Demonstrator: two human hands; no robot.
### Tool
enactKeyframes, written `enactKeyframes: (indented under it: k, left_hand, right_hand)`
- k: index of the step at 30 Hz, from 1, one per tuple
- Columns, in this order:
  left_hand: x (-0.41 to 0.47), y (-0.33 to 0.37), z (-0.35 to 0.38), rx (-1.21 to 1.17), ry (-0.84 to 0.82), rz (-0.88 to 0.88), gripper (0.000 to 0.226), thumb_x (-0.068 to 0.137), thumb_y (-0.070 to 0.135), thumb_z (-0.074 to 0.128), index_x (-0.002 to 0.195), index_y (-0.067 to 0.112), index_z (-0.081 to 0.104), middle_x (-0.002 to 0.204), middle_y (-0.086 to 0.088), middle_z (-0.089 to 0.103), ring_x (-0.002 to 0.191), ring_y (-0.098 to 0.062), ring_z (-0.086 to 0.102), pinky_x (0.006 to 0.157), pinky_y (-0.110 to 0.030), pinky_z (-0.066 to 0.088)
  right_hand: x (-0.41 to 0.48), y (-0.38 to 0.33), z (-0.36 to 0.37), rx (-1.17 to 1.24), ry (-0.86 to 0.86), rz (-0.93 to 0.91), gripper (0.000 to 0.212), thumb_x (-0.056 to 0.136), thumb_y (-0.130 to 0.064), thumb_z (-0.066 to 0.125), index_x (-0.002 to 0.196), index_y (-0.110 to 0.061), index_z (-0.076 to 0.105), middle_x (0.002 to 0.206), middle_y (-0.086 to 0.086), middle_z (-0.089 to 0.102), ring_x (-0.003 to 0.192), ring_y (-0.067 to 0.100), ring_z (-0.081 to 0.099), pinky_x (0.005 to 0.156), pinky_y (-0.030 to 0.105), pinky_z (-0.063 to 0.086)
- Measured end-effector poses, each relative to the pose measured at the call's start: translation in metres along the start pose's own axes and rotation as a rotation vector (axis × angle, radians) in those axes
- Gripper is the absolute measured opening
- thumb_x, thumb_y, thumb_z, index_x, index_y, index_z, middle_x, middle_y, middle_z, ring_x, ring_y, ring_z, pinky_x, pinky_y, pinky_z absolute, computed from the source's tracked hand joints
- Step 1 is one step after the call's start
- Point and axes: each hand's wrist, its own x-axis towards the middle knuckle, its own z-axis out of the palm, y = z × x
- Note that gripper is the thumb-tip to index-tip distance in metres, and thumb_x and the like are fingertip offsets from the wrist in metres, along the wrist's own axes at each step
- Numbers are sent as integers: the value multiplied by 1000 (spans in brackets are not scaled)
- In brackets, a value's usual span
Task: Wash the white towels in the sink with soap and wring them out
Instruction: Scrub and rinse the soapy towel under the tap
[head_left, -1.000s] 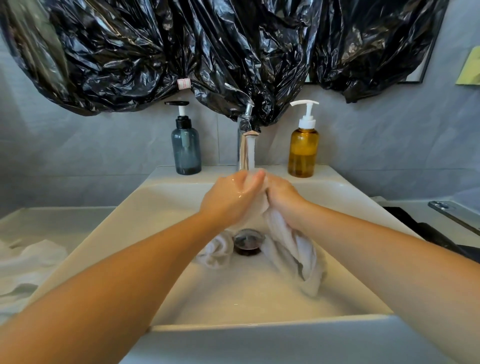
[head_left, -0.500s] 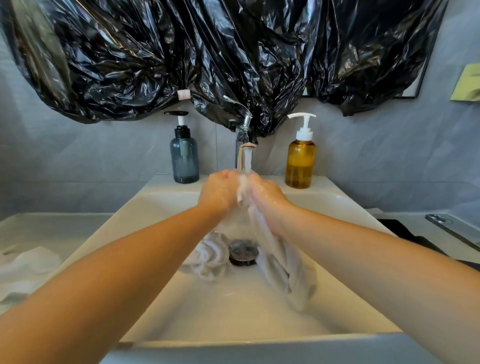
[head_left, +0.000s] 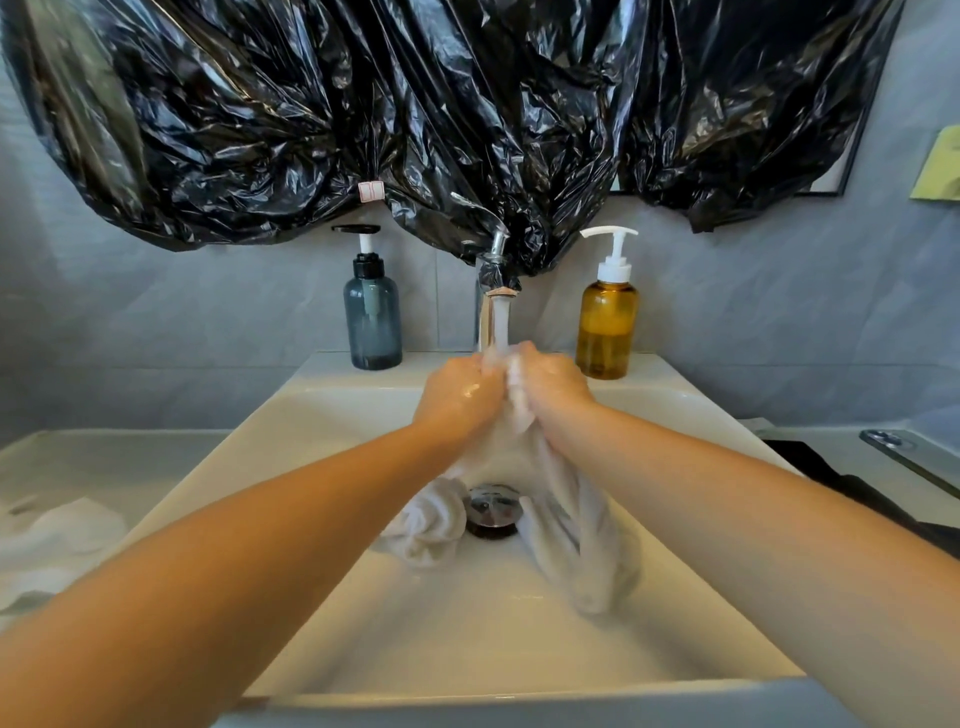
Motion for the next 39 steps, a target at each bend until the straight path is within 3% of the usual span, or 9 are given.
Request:
enactKeyframes:
  k: [4,9,14,21,29,31,35,37,39]
  left_hand:
    - [0,10,6,-4,23,19,29,104,10,31,118,-2,54,113,-22,61,105,-39,57,81,-40,41]
    - [18,-21,-7,102,37,-111,10,85,9,65,89,10,55,80,-1,57,72,-23,55,60,-33,43]
    - [19,-29,-18,27,5,-9,42,104,40,37,88,12,64,80,-4,63,76,-23,60,69,-34,49]
    - [13,-7,-17,-313,-346,-33,87,84,83,26,145,23,43,148,2,44,131,-21,45,109,-44,37]
    - [15,9,2,-360,143,-187,40,106,31,29,98,10,62,101,-7,61,94,-28,54,79,-32,39]
    - [20,6,-5,-347,172,-236,34,103,26,33,89,10,60,92,-11,62,85,-29,55,74,-32,41]
    - [10,11,1,-186,56,-95,26,100,10,36,99,4,61,101,-15,64,90,-32,56,78,-36,46]
    - [5,13,2,-160,-8,-54,27,100,7,37,106,-2,61,107,-18,64,95,-35,58,80,-38,47]
    - [11,8,-10,-137,52,-107,25,101,10,37,94,0,59,95,-14,60,78,-27,54,67,-31,39]
  right_hand:
    - [4,3,5,22,-22,-38,35,103,-35,42,74,-17,51,83,6,57,89,23,55,90,42,49]
    - [-9,14,18,-10,-135,-52,37,98,-43,50,109,-10,63,106,6,66,99,26,61,83,33,46]
    - [-6,12,-2,-157,-103,-176,44,102,-41,43,117,-6,66,102,11,65,96,29,59,79,33,43]
    - [-3,1,-18,-7,-110,-219,29,102,-48,42,102,-25,60,86,-3,60,85,16,56,81,31,40]
    - [-3,3,-7,67,-61,-111,36,103,-33,43,119,-7,63,93,2,59,84,21,55,72,28,41]
    - [-12,3,0,32,-136,-51,32,104,-30,43,106,-6,63,80,3,57,71,18,54,59,27,39]
    - [0,-5,0,-218,-101,-163,29,102,-15,40,129,-8,48,100,6,52,99,24,56,66,26,40]
    - [9,-3,-3,-140,-94,-118,34,103,-23,42,131,-7,52,112,13,58,115,32,61,64,28,44]
    - [9,5,-12,-111,-213,-137,50,104,-46,39,137,-12,53,126,12,61,120,32,59,85,33,52]
